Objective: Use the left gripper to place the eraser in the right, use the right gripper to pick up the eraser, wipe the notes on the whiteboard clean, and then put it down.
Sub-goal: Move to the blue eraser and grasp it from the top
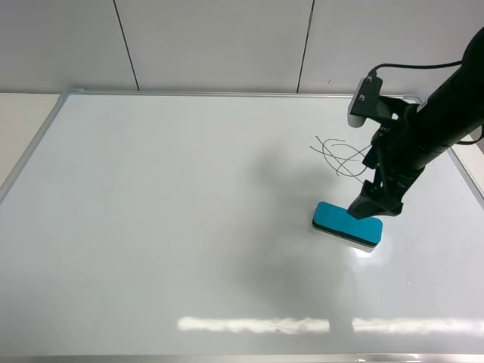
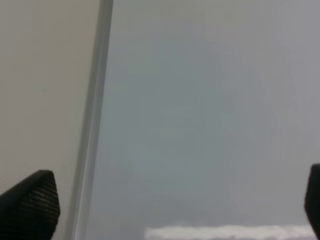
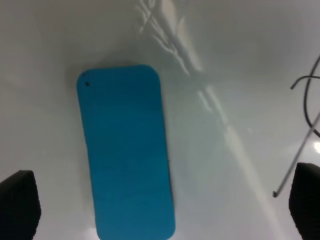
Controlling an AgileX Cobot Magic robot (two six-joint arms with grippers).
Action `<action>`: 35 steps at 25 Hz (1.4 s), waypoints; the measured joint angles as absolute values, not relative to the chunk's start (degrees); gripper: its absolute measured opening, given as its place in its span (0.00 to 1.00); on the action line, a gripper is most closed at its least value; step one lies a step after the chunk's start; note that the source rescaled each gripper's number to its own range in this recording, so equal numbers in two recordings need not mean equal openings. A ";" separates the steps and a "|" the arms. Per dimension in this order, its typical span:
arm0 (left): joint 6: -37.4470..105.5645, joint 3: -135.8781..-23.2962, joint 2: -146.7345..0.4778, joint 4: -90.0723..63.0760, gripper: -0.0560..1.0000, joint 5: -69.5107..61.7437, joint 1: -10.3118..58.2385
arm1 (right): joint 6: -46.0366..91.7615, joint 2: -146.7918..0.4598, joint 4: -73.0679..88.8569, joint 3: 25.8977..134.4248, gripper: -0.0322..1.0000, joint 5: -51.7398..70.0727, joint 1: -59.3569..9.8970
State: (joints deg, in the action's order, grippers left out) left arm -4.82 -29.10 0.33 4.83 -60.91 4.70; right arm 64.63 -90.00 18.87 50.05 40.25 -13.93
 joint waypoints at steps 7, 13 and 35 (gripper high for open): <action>-4.82 -29.10 0.33 4.90 1.00 -60.91 4.70 | 67.26 -93.38 18.87 50.05 1.00 40.54 -15.15; -4.82 -29.10 0.33 4.90 1.00 -60.91 4.70 | 68.13 -93.54 18.82 50.05 1.00 40.54 -15.15; -4.82 -29.10 0.33 4.90 1.00 -60.91 4.70 | 60.55 -95.28 12.21 50.00 1.00 40.33 -18.69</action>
